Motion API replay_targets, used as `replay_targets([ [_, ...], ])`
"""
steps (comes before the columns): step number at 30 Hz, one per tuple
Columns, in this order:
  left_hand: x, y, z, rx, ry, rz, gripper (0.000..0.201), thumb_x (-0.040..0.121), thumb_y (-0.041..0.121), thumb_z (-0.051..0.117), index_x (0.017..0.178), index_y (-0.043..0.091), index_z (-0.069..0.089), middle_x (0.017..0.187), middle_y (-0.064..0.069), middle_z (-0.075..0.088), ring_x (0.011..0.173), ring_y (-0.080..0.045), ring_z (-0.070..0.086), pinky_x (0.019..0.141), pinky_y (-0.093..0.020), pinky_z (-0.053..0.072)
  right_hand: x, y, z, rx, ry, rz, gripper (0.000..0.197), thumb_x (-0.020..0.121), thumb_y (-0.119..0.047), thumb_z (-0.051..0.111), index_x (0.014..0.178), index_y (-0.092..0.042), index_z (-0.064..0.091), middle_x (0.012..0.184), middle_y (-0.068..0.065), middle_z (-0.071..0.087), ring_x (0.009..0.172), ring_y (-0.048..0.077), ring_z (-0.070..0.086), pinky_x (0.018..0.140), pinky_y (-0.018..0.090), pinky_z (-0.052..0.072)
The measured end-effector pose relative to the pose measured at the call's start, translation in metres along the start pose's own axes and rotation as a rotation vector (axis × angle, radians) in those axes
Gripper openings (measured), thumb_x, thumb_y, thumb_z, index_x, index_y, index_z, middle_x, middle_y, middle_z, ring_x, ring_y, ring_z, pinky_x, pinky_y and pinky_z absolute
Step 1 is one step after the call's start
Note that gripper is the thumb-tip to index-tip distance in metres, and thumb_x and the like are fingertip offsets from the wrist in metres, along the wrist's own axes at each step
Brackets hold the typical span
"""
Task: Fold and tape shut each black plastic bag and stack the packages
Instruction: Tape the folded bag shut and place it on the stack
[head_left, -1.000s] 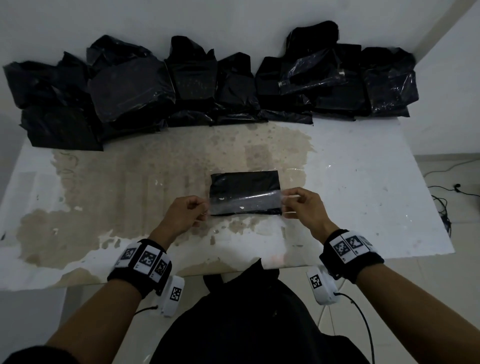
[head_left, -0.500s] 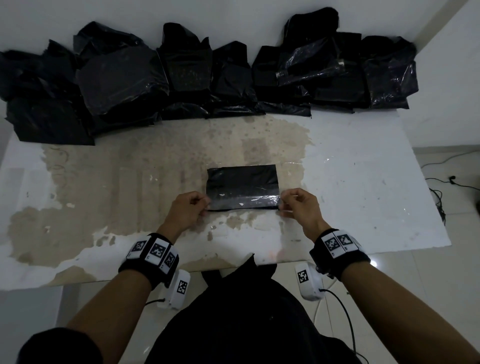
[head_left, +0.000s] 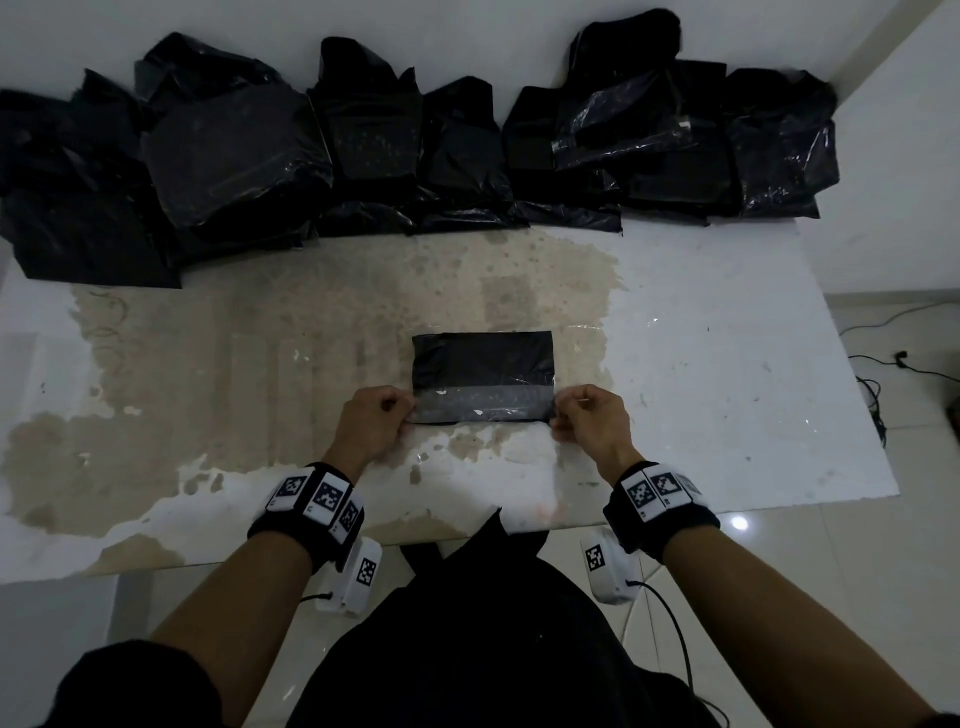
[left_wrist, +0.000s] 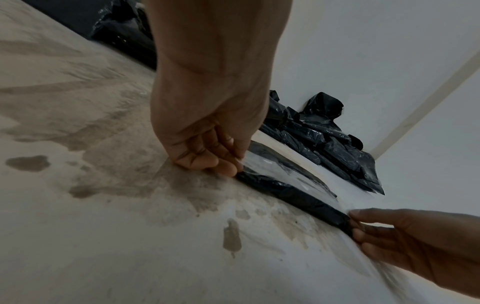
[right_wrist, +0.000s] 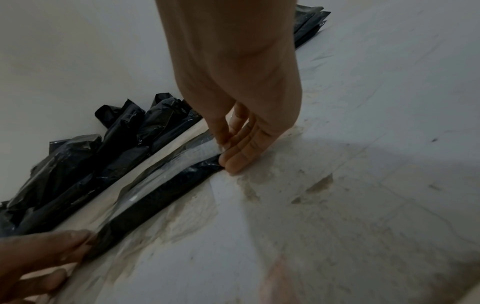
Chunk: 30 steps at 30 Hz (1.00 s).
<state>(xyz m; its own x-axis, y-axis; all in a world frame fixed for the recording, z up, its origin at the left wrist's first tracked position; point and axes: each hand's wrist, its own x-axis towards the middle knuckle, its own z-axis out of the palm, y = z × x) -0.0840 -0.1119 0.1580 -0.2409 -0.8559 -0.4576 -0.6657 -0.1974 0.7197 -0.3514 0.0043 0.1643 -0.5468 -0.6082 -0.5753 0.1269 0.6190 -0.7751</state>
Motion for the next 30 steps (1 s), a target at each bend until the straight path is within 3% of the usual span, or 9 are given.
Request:
replay_targets([
  [3,0.0,0.0,0.002,0.038,0.015,0.005,0.019,0.099,0.021,0.061,0.084,0.019,0.073,0.068,0.006,0.068,0.058,-0.007,0.059,0.058,-0.02,0.047,0.0,0.0,0.001,-0.042,0.02,-0.026,0.016,0.097,-0.007,0.063,0.082,-0.008,0.067,0.072,0.013,0.071,0.057,0.019,0.066,0.058,0.032,0.061],
  [7,0.002,0.0,0.003,0.074,0.019,0.013,0.019,0.098,0.024,0.063,0.083,0.017,0.072,0.07,0.005,0.067,0.06,-0.008,0.059,0.049,-0.009,0.04,-0.001,0.0,0.001,-0.119,0.038,-0.064,0.013,0.096,-0.006,0.065,0.083,-0.007,0.067,0.069,0.008,0.07,0.051,0.014,0.065,0.054,0.03,0.061],
  [12,0.006,-0.001,0.005,0.08,0.035,-0.017,0.015,0.095,0.027,0.069,0.092,0.014,0.077,0.075,0.002,0.07,0.068,-0.012,0.063,0.063,-0.022,0.046,0.003,0.004,0.001,-0.254,0.077,-0.139,0.016,0.091,-0.009,0.069,0.077,-0.017,0.067,0.062,-0.003,0.07,0.053,0.013,0.068,0.066,0.042,0.063],
  [18,0.006,-0.001,0.006,0.079,0.06,-0.015,0.012,0.087,0.032,0.077,0.086,0.02,0.074,0.081,0.004,0.071,0.077,-0.011,0.066,0.064,-0.022,0.047,0.007,0.01,-0.003,-0.281,0.101,-0.154,0.011,0.084,-0.024,0.073,0.075,-0.026,0.067,0.066,-0.003,0.073,0.065,0.02,0.073,0.073,0.048,0.062],
  [21,0.005,0.001,0.005,0.119,0.077,-0.002,0.018,0.085,0.036,0.078,0.086,0.021,0.068,0.076,0.007,0.067,0.073,-0.009,0.062,0.06,-0.023,0.042,0.005,0.012,-0.009,-0.305,0.116,-0.167,0.012,0.088,-0.022,0.066,0.077,-0.025,0.067,0.065,-0.002,0.072,0.063,0.023,0.072,0.072,0.047,0.062],
  [24,0.0,0.003,0.003,0.183,0.165,0.023,0.019,0.09,0.042,0.07,0.092,0.023,0.065,0.077,0.013,0.064,0.076,-0.015,0.064,0.065,-0.028,0.046,0.002,0.014,-0.015,-0.298,0.156,-0.221,0.013,0.093,-0.022,0.061,0.082,-0.026,0.066,0.07,0.0,0.071,0.066,0.026,0.07,0.071,0.05,0.061],
  [26,-0.008,0.006,0.004,0.232,0.299,0.142,0.012,0.095,0.036,0.063,0.098,0.025,0.062,0.087,0.011,0.063,0.079,-0.018,0.062,0.068,-0.032,0.049,-0.002,0.014,-0.016,-0.325,0.191,-0.31,0.009,0.095,-0.021,0.059,0.089,-0.022,0.066,0.074,0.0,0.069,0.068,0.023,0.068,0.071,0.048,0.059],
  [27,-0.012,0.008,0.006,0.27,0.345,0.283,0.011,0.097,0.032,0.06,0.104,0.023,0.061,0.095,0.006,0.063,0.082,-0.019,0.061,0.069,-0.033,0.049,-0.007,0.013,-0.015,-0.352,0.198,-0.378,0.008,0.096,-0.018,0.059,0.092,-0.019,0.067,0.074,0.0,0.069,0.067,0.021,0.066,0.07,0.046,0.058],
  [30,-0.026,0.009,0.029,0.483,0.192,0.739,0.038,0.099,0.032,0.048,0.131,0.014,0.058,0.126,-0.006,0.058,0.11,-0.025,0.056,0.09,-0.037,0.043,-0.023,0.005,-0.001,-0.487,0.122,-0.659,0.015,0.097,-0.016,0.058,0.107,-0.013,0.07,0.09,0.004,0.069,0.083,0.022,0.063,0.075,0.042,0.055],
])
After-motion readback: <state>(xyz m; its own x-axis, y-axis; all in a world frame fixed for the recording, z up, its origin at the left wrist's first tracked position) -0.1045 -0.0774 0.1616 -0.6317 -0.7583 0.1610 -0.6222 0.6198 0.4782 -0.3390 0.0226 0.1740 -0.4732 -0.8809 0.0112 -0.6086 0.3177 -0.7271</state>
